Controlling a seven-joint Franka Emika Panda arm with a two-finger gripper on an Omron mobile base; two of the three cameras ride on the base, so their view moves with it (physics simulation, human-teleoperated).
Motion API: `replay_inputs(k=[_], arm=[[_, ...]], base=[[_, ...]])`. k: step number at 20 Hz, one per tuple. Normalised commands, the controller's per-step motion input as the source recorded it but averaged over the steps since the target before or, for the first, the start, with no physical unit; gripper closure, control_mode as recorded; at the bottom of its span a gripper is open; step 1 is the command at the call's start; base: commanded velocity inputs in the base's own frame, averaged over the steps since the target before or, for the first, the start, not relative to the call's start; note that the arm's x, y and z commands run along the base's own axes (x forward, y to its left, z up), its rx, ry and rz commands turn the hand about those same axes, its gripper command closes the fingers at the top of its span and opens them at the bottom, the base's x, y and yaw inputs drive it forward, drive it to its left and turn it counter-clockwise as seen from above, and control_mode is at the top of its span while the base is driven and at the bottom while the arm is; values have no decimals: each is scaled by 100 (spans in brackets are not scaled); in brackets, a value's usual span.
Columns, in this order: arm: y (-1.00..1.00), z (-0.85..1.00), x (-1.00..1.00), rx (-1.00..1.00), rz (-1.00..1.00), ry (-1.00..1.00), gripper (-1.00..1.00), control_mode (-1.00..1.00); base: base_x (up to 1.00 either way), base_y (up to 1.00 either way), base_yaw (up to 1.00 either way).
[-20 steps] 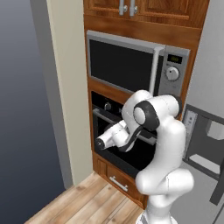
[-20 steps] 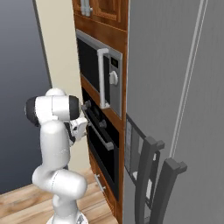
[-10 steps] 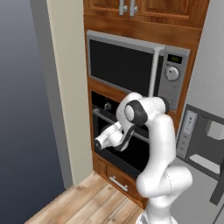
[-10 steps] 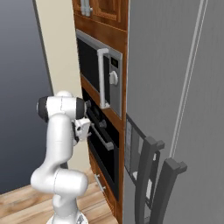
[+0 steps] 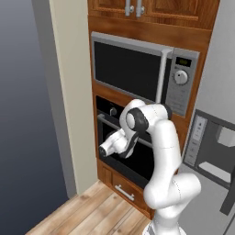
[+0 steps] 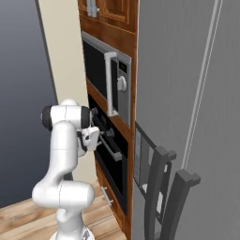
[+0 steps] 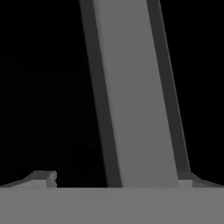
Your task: Take the baked cake out of the oven and place it on the plate for cooling. Then close the oven door.
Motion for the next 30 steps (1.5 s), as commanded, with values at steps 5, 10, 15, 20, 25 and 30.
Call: replay_inputs(k=[5,10,15,20,25,30], arm=[[-29,-7,33,3,0,18,100,-100],[-4,-28,16,6,0,24,100,-100],[30,-63,-3,1,0,21,100,-100],[58,-70,-27,1,0,17,100,-100],[70,-72,-45,1,0,15,100,-100],[74,-79,-57,1,0,10,100,-100]], base=[[0,0,0],[0,0,0],[0,0,0],[0,0,0],[0,0,0],[0,0,0]])
